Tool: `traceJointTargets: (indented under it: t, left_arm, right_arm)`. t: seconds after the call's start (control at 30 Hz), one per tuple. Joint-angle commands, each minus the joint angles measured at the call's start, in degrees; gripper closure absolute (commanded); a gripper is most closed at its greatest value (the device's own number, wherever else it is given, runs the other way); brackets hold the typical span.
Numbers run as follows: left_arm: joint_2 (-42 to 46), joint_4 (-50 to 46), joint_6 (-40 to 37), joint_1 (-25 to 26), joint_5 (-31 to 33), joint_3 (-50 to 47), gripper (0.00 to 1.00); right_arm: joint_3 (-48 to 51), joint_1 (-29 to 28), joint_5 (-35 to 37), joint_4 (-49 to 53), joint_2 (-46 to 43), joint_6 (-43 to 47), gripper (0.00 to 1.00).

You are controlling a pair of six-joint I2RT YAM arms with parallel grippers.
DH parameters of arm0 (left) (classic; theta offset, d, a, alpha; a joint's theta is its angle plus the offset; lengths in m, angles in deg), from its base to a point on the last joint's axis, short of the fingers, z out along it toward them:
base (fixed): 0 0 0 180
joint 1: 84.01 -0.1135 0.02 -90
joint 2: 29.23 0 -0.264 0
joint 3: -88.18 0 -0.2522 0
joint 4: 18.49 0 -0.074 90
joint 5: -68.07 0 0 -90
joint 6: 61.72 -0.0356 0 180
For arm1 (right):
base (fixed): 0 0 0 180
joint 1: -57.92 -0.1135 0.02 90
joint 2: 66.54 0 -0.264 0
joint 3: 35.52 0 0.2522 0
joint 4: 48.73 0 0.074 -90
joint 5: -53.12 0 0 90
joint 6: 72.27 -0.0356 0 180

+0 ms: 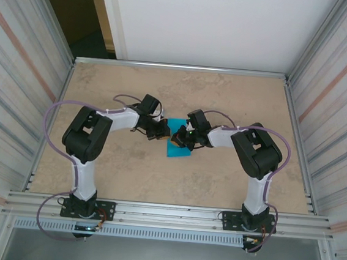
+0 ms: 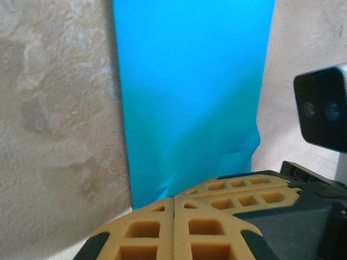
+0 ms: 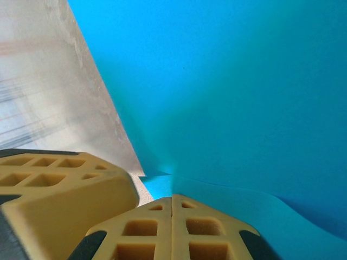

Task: Fold a paper plane with a square sheet of paper (pick it up from the middle)
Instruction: Fold the triangle a second time at the center of the table.

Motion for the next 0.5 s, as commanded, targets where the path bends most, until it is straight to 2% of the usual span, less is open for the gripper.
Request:
traceJointTargets:
  t: [0.0,0.2,0.47]
  left_arm:
    - [-1.75,-2.1,-0.82,0.18,-0.36,1.86,0.98]
    - [-2.81,-5.47,-2.26,0.27,2.28,2.56,0.98]
    - [-4.43,-8.32,-5.73,0.2,4.68,2.18,1.0]
  right_arm:
    - [1.77,-0.29,1.32,3.99,2.43,0.38,1.0]
    - [1.44,-0.33,0.44,2.99,1.4,0.25,1.0]
    - [3.16,1.91,-1.31,-0.48,-5.67,4.11,1.0]
